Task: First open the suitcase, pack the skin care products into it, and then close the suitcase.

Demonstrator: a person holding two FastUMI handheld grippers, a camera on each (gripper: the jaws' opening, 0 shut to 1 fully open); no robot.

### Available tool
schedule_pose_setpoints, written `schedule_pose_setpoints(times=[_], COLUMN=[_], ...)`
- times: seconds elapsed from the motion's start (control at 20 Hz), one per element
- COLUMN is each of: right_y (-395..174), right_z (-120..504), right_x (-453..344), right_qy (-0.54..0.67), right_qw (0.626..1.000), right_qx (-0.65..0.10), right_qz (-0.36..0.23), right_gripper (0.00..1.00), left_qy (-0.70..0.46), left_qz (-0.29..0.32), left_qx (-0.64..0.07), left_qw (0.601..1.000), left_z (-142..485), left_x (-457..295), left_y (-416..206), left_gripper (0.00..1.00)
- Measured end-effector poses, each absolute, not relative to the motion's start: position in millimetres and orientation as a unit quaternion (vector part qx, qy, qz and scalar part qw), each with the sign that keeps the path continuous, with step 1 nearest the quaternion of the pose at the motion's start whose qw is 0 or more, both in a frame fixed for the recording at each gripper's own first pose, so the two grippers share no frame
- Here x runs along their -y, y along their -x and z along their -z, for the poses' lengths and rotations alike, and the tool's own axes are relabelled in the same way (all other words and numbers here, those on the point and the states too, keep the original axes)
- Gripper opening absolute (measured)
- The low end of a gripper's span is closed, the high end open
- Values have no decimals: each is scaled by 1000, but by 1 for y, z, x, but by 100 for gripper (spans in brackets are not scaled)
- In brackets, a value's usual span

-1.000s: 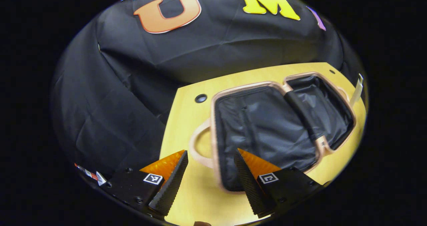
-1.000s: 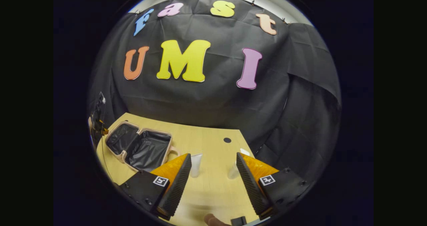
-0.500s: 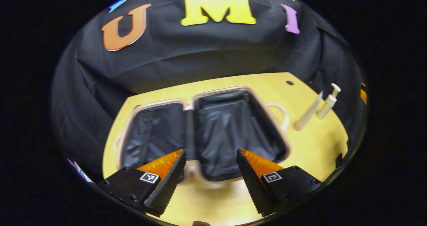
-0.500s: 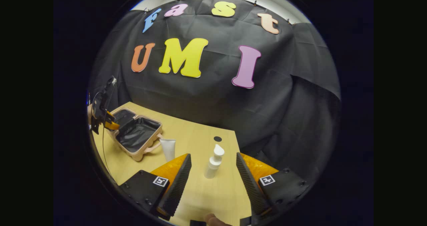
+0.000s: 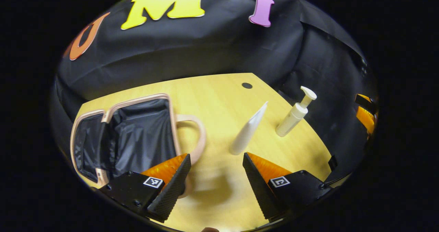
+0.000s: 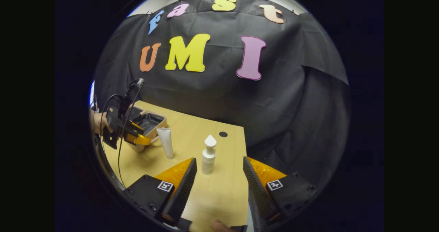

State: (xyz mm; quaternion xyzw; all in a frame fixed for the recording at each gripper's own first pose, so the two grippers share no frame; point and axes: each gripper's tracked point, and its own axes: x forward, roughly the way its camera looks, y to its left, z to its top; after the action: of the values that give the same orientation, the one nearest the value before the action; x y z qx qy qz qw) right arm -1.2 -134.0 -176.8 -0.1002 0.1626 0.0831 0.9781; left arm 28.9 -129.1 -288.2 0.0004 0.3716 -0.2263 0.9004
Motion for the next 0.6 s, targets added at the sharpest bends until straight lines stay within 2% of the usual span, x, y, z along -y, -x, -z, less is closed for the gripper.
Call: schedule_pose_setpoints(times=[0.15,0.3,0.4,0.45,0.5,0.6], right_y=[-3,-9,-11,-12,-13,-17], right_z=[191,204,214,217,221,226], right_x=[144,149,152,152,153,153], right_qy=[90,93,90,88,90,97], right_qw=[975,971,969,968,967,966], right_qx=[-183,-201,-215,-219,-222,-225], right_qz=[-84,-84,-84,-85,-86,-85], right_gripper=[80,80,80,80,80,80], left_qy=[26,36,43,38,35,32], left_qz=[256,249,245,241,239,243], left_qx=[-392,-415,-415,-414,-415,-411], left_qw=[883,874,875,877,877,878], left_z=[310,335,343,348,350,349], left_x=[170,185,190,190,189,191], left_y=[-36,-49,-60,-65,-68,-71], left_gripper=[97,97,88,88,82,60])
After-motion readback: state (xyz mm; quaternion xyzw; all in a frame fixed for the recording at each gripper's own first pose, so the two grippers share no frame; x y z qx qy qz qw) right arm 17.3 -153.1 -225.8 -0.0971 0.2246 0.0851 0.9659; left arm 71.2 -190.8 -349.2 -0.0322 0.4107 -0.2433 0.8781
